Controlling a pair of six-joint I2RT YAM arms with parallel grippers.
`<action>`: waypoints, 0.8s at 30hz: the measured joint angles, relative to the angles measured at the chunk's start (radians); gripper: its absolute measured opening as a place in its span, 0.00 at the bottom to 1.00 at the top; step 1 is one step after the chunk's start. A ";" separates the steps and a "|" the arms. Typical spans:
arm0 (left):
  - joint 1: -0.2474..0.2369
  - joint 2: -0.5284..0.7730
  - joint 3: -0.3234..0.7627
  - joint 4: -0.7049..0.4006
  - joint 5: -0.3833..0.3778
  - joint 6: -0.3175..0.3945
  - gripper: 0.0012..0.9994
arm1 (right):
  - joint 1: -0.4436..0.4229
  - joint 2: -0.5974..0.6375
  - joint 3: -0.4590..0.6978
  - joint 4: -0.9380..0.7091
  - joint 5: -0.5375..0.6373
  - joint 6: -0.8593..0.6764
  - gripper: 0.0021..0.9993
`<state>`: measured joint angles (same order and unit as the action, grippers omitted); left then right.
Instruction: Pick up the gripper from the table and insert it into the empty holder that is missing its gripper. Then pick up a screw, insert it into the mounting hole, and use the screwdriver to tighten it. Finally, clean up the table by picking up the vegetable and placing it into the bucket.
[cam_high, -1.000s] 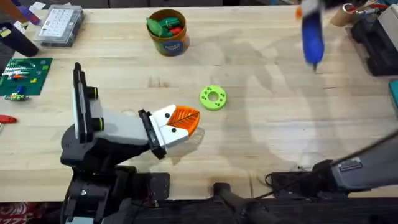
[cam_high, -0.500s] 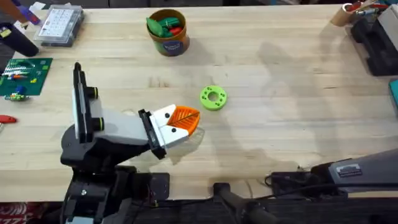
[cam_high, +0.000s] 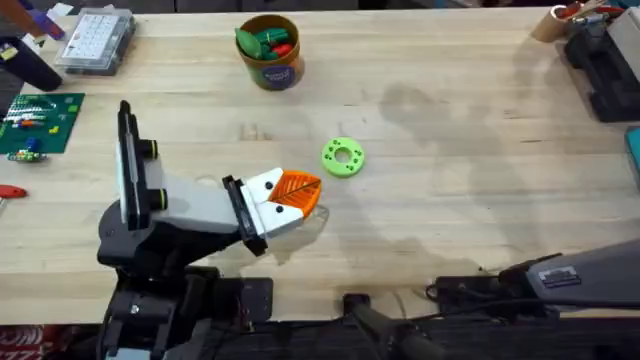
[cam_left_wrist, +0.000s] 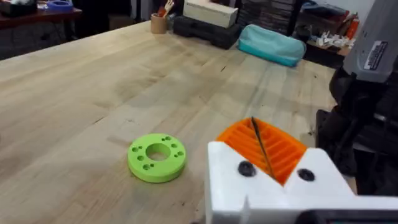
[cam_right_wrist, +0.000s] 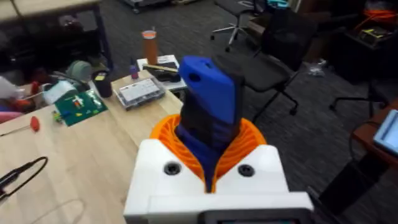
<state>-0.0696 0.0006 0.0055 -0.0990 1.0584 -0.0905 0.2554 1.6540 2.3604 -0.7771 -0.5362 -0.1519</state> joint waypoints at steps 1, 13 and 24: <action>0.000 0.000 0.000 0.000 0.000 0.000 0.00 | 0.005 0.000 0.000 -0.003 -0.005 0.006 0.02; 0.000 0.000 0.000 0.000 0.000 0.000 0.00 | 0.044 -0.002 -0.105 -0.010 -0.011 0.038 0.02; 0.000 0.000 0.000 0.000 0.000 0.000 0.00 | 0.165 -0.001 -0.173 0.113 -0.019 0.042 0.02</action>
<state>-0.0696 0.0006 0.0055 -0.0990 1.0585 -0.0906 0.4209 1.6531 2.1878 -0.6640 -0.5552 -0.1103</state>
